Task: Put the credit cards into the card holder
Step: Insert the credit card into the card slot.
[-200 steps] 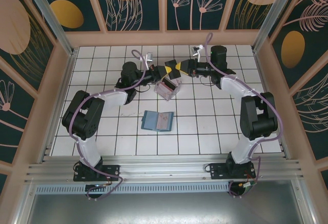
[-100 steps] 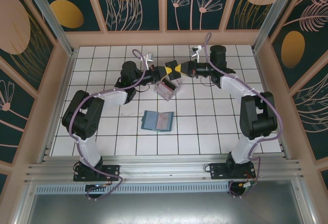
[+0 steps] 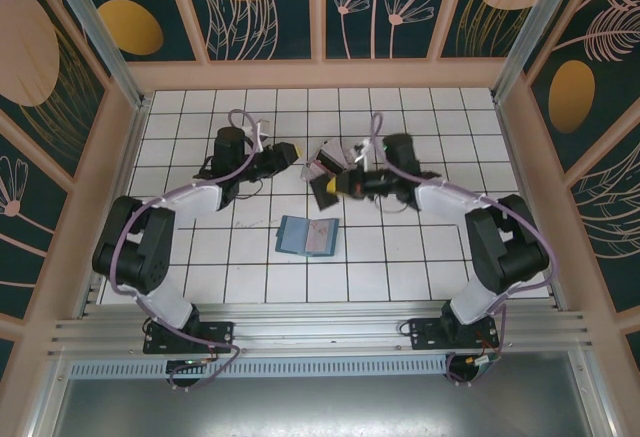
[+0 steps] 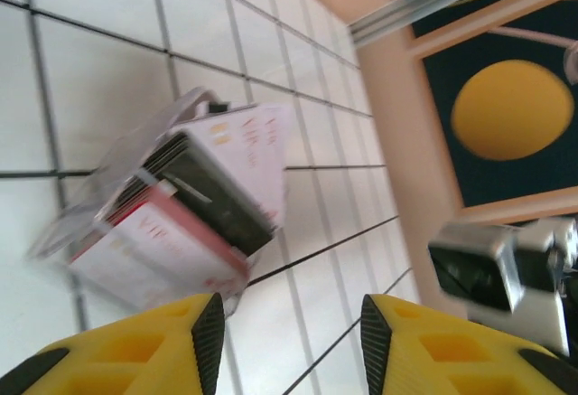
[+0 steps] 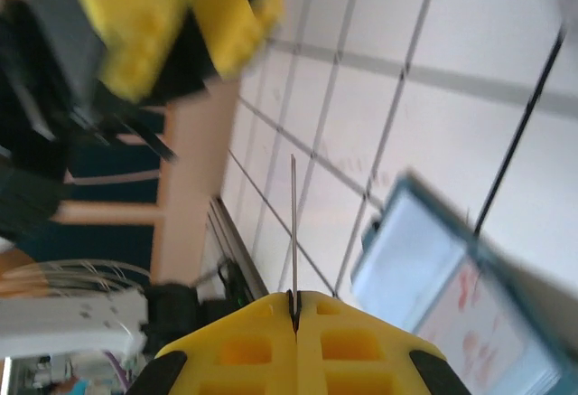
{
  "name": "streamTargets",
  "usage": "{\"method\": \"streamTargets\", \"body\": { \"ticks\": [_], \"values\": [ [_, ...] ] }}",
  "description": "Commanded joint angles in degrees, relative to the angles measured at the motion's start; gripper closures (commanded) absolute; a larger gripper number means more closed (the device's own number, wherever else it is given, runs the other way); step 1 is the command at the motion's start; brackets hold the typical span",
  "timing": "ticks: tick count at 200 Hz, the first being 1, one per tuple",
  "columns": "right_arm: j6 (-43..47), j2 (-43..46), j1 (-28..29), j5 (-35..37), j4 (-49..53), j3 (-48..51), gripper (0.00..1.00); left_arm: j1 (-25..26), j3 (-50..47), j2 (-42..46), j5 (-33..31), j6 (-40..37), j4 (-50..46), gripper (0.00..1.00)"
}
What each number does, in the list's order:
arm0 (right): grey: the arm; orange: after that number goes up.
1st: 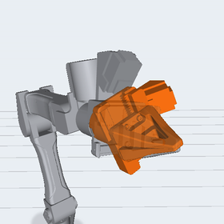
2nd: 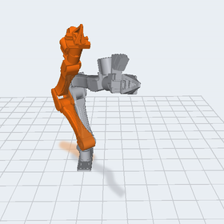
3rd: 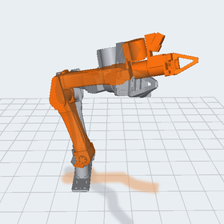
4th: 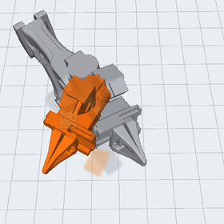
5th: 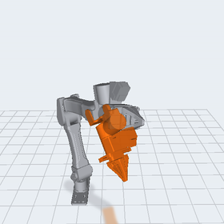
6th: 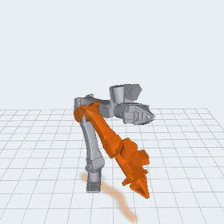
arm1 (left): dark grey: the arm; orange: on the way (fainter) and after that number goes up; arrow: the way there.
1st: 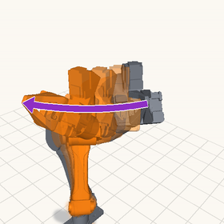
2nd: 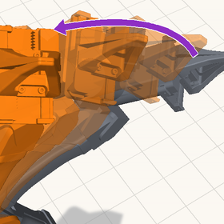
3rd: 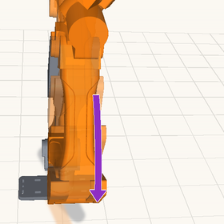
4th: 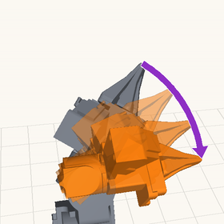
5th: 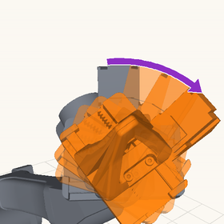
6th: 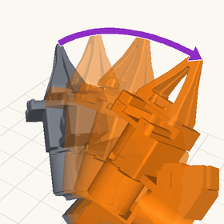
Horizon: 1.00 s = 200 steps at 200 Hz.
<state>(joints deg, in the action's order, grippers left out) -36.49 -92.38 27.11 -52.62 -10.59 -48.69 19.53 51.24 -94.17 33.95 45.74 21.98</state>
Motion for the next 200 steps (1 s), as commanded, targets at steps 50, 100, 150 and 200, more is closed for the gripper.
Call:
{"method": "streamTargets", "body": {
  "ticks": [50,100,150,200],
  "values": [
    [-16.5,2.7,11.6,20.8,-15.1,14.5,1.0,0.5,-12.9,5.2,-9.1,-9.3,-11.8,0.52],
    [-16.6,-1.2,12.3,22.5,-14.6,13.4,1.0,1.7,-21.7,8.3,-9.6,-5.0,-6.3,0.55],
    [-16.5,-4.3,12.3,22.3,-13.8,12.3,1.0,7.2,-26.0,5.9,-9.2,-0.3,-0.5,0.59],
    [-16.7,-6.1,12.1,21.9,-15.6,12.0,1.0,11.3,-28.6,5.7,-10.4,4.5,3.3,0.74]
  ]
}}
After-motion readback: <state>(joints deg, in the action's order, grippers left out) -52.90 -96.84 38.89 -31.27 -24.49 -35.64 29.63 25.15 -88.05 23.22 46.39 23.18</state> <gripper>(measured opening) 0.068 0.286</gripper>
